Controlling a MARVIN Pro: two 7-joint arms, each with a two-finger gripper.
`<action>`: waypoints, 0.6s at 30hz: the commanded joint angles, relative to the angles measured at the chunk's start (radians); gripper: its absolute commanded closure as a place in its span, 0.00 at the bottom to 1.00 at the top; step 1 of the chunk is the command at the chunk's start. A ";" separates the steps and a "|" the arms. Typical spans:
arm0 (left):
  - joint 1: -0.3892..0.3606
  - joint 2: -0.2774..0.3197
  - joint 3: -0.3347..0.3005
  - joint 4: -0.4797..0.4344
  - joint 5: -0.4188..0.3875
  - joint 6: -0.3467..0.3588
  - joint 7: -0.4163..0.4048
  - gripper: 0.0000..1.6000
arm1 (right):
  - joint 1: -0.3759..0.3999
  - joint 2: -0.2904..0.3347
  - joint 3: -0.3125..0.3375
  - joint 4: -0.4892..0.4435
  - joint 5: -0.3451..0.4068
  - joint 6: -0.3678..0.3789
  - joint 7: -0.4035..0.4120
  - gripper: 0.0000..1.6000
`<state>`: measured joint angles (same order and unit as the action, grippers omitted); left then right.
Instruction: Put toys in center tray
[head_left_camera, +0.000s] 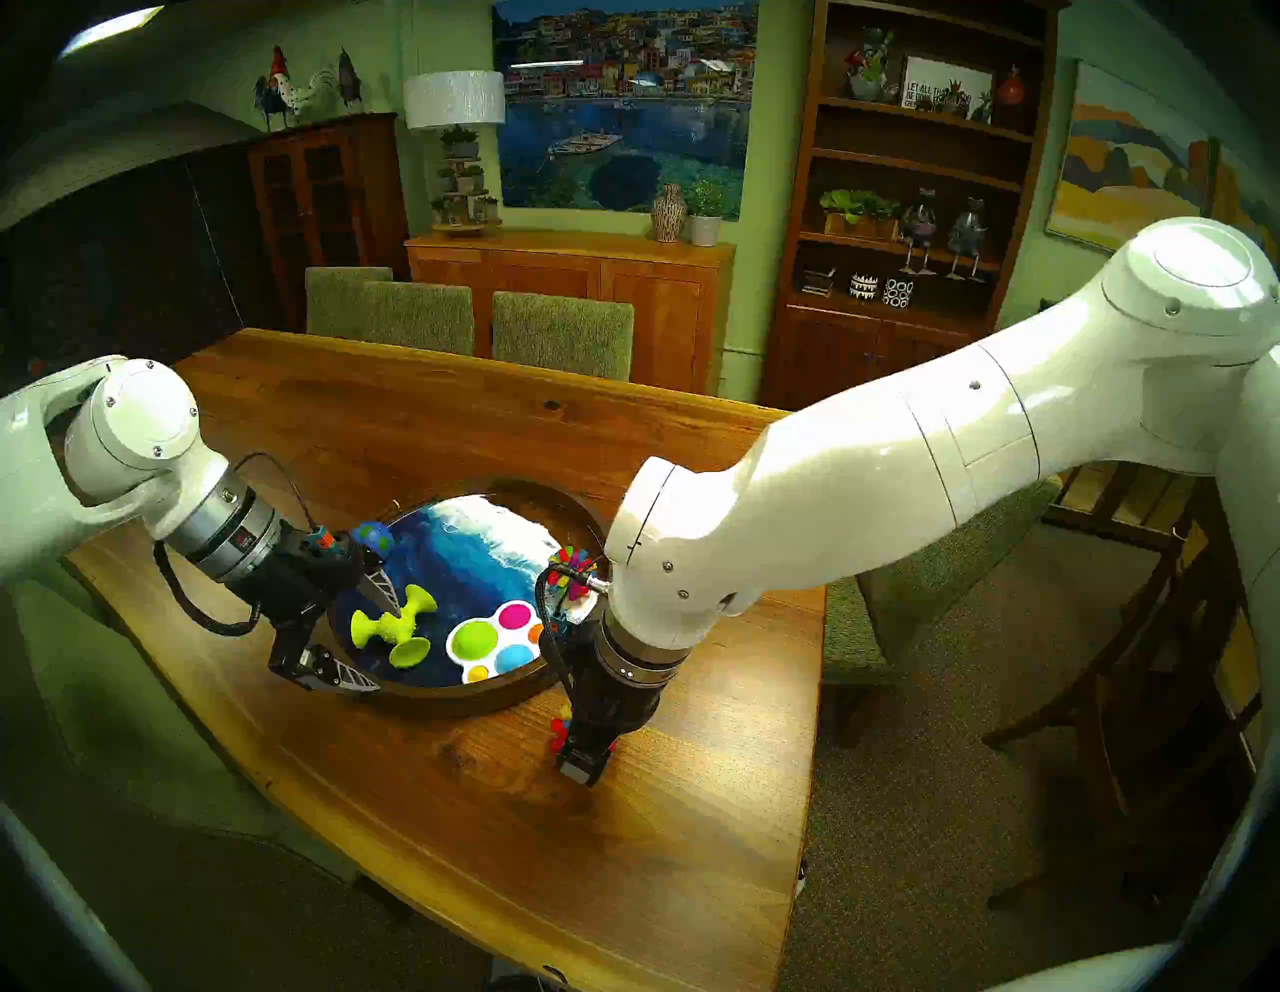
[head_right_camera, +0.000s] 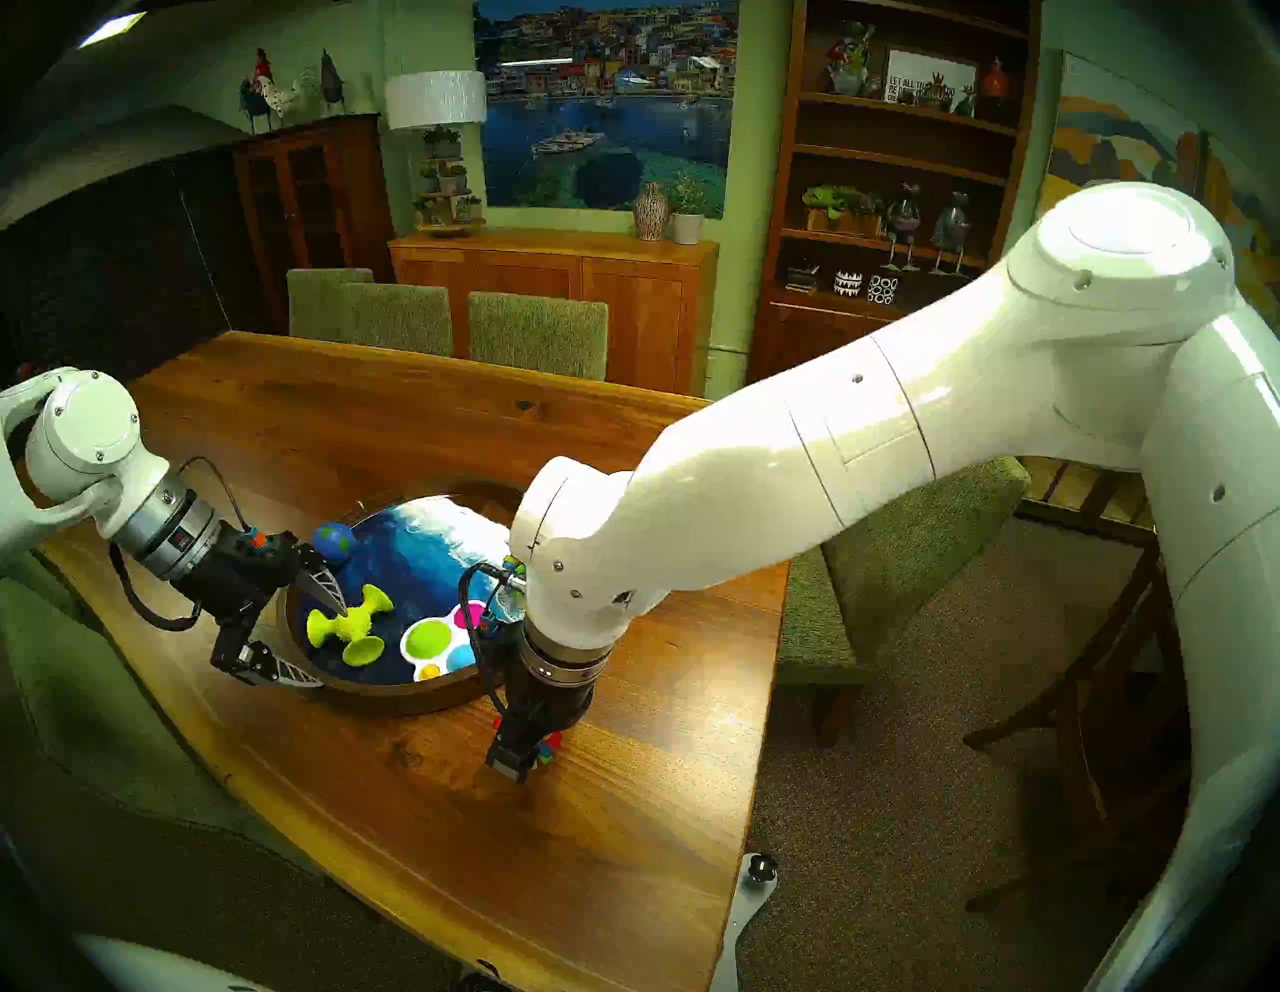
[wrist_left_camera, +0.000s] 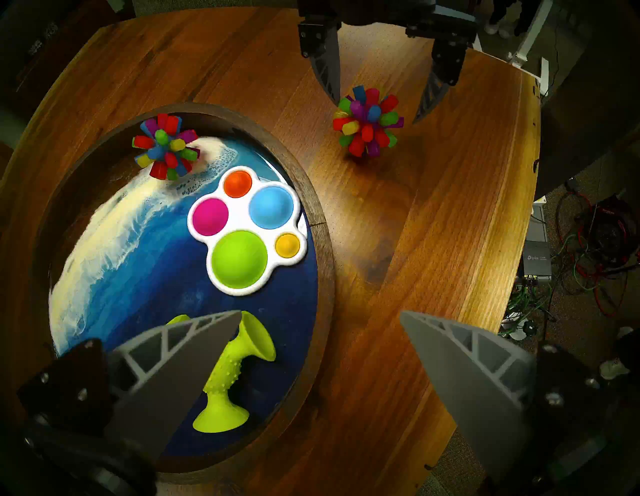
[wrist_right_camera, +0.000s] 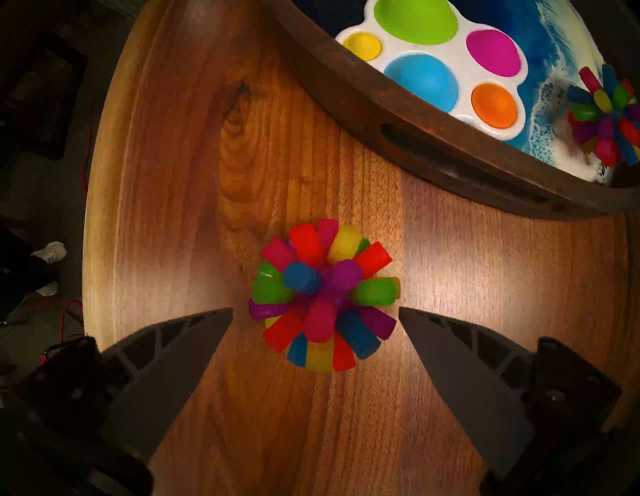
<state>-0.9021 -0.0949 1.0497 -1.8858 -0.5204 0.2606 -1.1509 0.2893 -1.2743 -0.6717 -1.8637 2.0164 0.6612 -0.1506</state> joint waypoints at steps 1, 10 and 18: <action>-0.055 -0.005 0.004 0.000 -0.007 0.000 0.000 0.00 | 0.004 0.013 0.010 0.009 -0.019 -0.022 0.011 0.00; -0.083 -0.005 0.033 -0.002 -0.009 -0.001 0.003 0.00 | -0.006 0.002 0.004 0.025 -0.026 -0.030 0.026 0.00; -0.103 -0.005 0.054 -0.004 -0.010 -0.002 0.005 0.00 | -0.022 -0.026 -0.009 0.051 -0.020 -0.022 0.024 0.00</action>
<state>-0.9537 -0.0948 1.1031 -1.8898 -0.5237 0.2587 -1.1454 0.2706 -1.2812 -0.6875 -1.8285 1.9923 0.6336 -0.1219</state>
